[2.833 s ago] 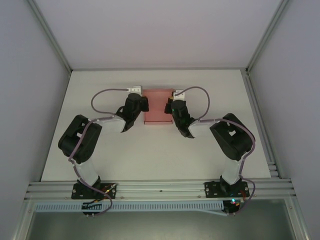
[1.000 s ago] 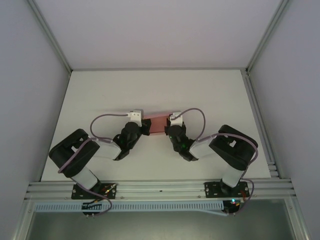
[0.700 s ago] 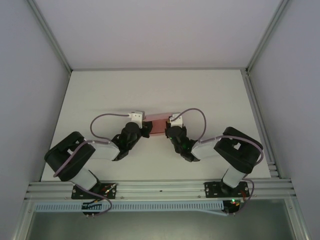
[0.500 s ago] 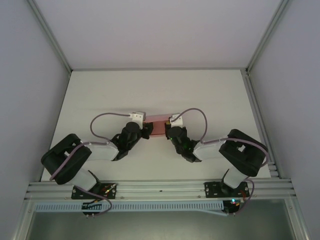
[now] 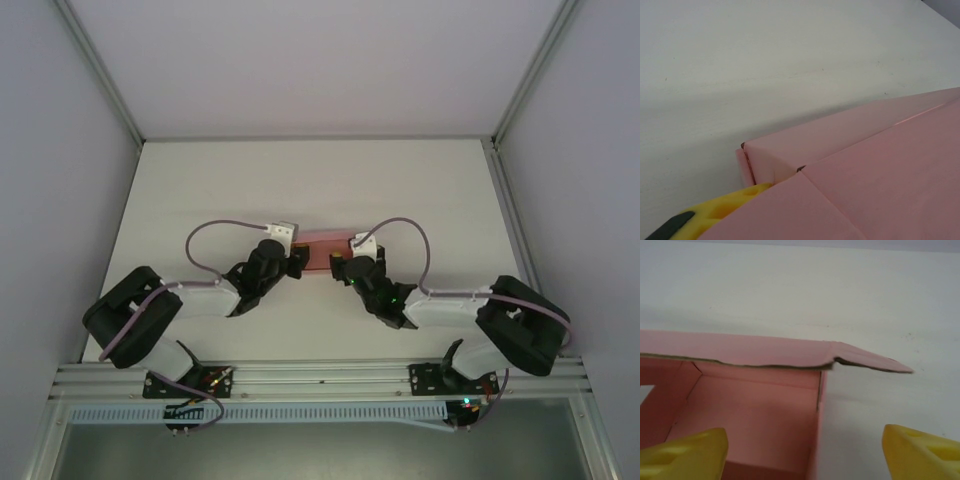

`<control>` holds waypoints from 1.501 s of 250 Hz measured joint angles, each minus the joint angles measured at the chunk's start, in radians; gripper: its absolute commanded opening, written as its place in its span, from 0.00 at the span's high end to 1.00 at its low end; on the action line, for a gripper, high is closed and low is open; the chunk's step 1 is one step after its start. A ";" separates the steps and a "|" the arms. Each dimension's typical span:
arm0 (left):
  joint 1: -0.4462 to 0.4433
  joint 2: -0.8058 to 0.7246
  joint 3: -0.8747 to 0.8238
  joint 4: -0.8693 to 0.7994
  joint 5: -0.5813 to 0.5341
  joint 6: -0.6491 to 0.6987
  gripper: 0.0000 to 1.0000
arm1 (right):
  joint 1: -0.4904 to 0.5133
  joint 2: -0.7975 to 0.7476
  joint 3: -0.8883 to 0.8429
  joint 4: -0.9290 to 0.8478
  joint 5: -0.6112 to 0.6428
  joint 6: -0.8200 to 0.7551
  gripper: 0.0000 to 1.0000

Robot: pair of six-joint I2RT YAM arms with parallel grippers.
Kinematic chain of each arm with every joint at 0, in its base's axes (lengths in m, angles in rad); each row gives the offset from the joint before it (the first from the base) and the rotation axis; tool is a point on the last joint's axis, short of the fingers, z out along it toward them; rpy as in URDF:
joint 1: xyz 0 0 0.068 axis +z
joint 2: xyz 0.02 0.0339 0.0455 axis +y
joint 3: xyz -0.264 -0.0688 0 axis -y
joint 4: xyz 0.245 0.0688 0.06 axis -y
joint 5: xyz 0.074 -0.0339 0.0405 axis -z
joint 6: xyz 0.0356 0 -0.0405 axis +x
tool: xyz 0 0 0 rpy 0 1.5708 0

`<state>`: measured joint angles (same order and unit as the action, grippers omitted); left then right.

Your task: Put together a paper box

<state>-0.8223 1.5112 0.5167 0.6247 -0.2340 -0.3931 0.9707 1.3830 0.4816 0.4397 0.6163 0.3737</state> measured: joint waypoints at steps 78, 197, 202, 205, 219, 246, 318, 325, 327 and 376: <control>0.000 0.002 0.001 -0.021 0.001 0.012 0.65 | 0.000 -0.301 -0.076 -0.239 -0.150 0.060 0.00; 0.000 0.001 0.008 -0.034 0.004 0.039 0.62 | -0.304 -0.233 0.378 -0.472 -0.304 0.118 0.00; 0.000 0.001 0.010 -0.038 0.004 0.044 0.62 | -0.315 -0.199 0.402 -0.481 -0.313 0.119 0.01; 0.000 0.001 0.012 -0.040 0.004 0.045 0.62 | -0.320 -0.179 0.417 -0.487 -0.317 0.120 0.01; 0.000 -0.001 0.018 -0.059 0.008 0.057 0.61 | -0.334 -0.098 0.469 -0.513 -0.341 0.125 0.03; 0.000 -0.013 0.029 -0.098 0.012 0.072 0.55 | -0.349 0.036 0.536 -0.567 -0.385 0.136 0.09; -0.003 -0.092 0.042 -0.252 0.046 0.097 0.23 | -0.351 0.173 0.486 -0.626 -0.492 0.185 0.12; -0.004 -0.112 0.042 -0.277 0.053 0.095 0.16 | -0.351 0.173 0.470 -0.623 -0.499 0.190 0.13; -0.005 -0.118 0.042 -0.286 0.054 0.096 0.14 | -0.351 0.174 0.467 -0.622 -0.502 0.193 0.12; -0.013 -0.268 0.068 -0.484 0.135 0.093 0.00 | -0.351 0.194 0.376 -0.563 -0.546 0.237 0.13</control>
<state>-0.8352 1.2430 0.5842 0.1406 -0.0986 -0.2996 0.6197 1.5772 0.8577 -0.1234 0.0708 0.6102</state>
